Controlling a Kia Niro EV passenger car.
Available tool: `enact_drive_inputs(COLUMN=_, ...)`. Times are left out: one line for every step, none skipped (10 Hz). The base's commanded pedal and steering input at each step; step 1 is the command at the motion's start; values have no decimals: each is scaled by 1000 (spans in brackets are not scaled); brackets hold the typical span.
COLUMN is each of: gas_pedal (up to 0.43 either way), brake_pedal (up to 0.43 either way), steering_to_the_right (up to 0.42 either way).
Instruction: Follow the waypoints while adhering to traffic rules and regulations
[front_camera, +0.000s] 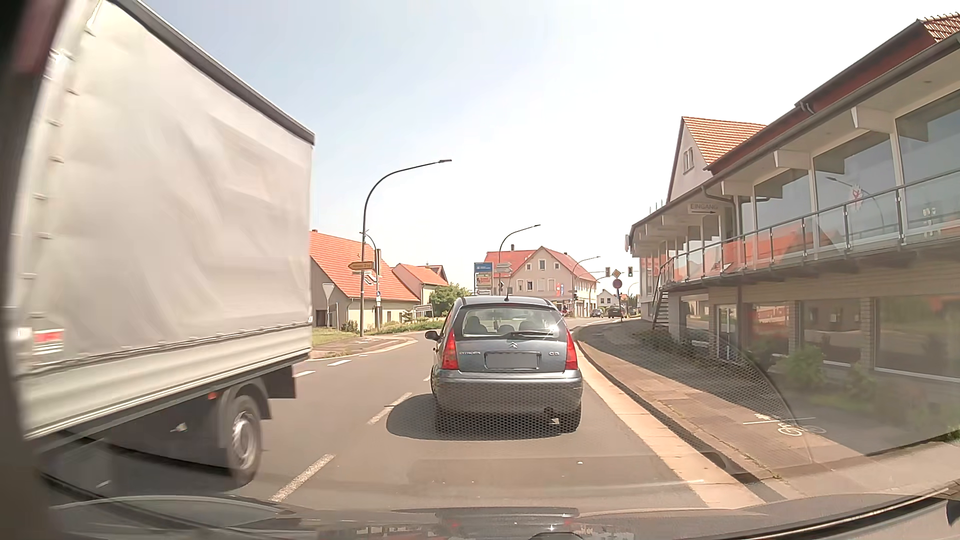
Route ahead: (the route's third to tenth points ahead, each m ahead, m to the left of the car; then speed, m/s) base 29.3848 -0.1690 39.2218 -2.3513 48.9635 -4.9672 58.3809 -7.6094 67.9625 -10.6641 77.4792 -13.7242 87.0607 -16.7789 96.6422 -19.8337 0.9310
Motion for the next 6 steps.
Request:
enact_drive_inputs(gas_pedal=319, brake_pedal=0, steering_to_the_right=10)
enact_drive_inputs(gas_pedal=331, brake_pedal=0, steering_to_the_right=10)
enact_drive_inputs(gas_pedal=339, brake_pedal=0, steering_to_the_right=10)
enact_drive_inputs(gas_pedal=358, brake_pedal=0, steering_to_the_right=10)
enact_drive_inputs(gas_pedal=370, brake_pedal=0, steering_to_the_right=9)
enact_drive_inputs(gas_pedal=378, brake_pedal=0, steering_to_the_right=9)
